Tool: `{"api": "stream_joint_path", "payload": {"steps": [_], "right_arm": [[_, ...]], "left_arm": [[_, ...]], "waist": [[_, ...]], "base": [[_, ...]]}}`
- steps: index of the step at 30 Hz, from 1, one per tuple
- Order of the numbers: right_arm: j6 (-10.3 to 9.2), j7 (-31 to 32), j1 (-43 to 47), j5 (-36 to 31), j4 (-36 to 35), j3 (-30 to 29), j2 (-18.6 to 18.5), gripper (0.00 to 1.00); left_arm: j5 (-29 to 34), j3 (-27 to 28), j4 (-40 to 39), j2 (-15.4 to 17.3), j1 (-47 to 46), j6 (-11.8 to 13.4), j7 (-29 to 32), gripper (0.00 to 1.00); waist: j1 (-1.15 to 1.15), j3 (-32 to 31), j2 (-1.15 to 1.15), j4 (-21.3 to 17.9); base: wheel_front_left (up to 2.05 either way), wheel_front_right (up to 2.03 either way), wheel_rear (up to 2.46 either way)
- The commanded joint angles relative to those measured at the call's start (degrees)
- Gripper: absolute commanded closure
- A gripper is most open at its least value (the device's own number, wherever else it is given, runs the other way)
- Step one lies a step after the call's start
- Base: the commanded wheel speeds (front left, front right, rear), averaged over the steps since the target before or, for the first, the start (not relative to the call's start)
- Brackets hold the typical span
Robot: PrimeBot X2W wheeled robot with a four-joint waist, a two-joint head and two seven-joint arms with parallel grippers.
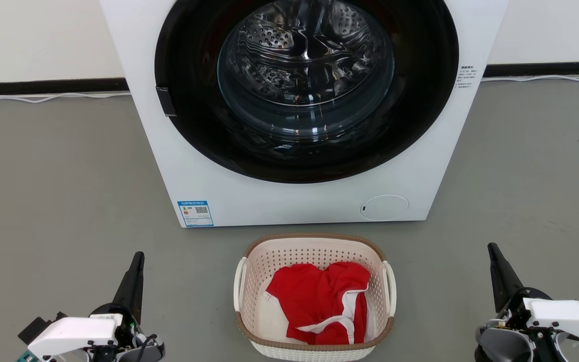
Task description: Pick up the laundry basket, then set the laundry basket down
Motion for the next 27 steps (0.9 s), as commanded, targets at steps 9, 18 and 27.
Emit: {"api": "stream_joint_path", "payload": {"steps": [9,18,27], "right_arm": [[0.42,0.4,-1.3,0.4,-1.8,1.1,-0.6,1.00],[0.42,0.4,-1.3,0.4,-1.8,1.1,-0.6,1.00],[0.42,0.4,-1.3,0.4,-1.8,1.1,-0.6,1.00]], "left_arm": [[0.0,1.4,-1.7,0.8,-2.1,-0.4,0.3,1.00],[0.0,1.4,-1.7,0.8,-2.1,-0.4,0.3,1.00],[0.0,1.4,-1.7,0.8,-2.1,-0.4,0.3,1.00]], "waist": [[0.00,0.0,0.00,0.0],[0.00,0.0,0.00,0.0],[0.00,0.0,0.00,0.0]], "base": [[0.00,0.00,0.00],[0.00,0.00,0.00],[0.00,0.00,0.00]]}}
